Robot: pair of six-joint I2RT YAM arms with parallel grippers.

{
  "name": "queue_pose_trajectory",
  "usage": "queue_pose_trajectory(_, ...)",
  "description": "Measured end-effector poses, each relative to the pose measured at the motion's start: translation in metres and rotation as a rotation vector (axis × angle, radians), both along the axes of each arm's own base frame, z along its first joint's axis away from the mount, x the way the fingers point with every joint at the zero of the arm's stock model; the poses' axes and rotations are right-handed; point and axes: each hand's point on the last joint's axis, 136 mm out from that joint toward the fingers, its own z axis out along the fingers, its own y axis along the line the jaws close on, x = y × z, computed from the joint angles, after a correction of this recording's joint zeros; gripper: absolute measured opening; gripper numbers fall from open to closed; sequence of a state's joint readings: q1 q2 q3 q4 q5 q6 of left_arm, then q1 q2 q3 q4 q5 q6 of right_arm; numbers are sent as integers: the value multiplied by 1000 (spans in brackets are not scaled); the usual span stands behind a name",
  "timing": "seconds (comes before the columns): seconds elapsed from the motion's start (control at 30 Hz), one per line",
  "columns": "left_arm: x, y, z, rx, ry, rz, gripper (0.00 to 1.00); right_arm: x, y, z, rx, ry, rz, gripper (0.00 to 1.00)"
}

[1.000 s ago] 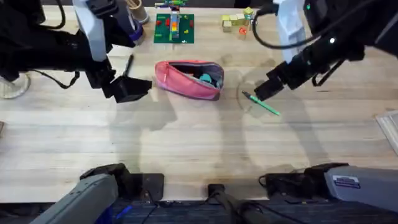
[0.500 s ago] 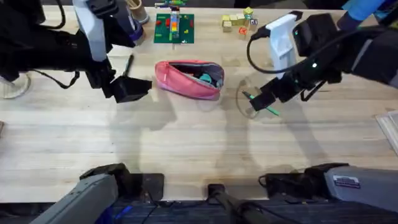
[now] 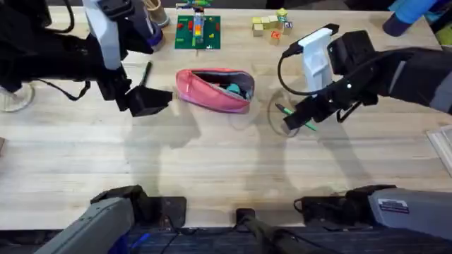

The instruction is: Unzip the bag, pick up the pens from the table one at a time and place them inside, then zip the bag closed.

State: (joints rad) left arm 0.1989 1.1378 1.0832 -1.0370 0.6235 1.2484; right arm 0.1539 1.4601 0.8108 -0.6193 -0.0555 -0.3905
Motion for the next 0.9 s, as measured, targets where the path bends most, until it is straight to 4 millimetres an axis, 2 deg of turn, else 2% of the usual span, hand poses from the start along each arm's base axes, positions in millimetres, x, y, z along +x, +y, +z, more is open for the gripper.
queue_pose_trajectory(0.07, 0, 0, 0, 0, -1, 0, 993, 3, -2, 0, -7, -12, -7, 706)
queue_pose_trajectory(0.2, 0, 0, 0, 0, 0, 0, 993, 5, -3, 0, -8, -16, -11, 459)
queue_pose_trajectory(0.47, 0, 0, 0, 0, -1, 0, 993, 8, -4, 1, -11, -28, -12, 175)
queue_pose_trajectory(0.53, 0, 0, 0, 0, -1, 0, 993, 11, -5, 1, -16, -38, -14, 72)
queue_pose_trajectory(0.6, 0, 0, 0, 0, 0, 0, 993, 13, -5, 2, -19, -44, -15, 36)
queue_pose_trajectory(0.9, 0, 0, 0, 0, 0, 0, 993, 20, -1, 6, -6, -37, -11, 30)
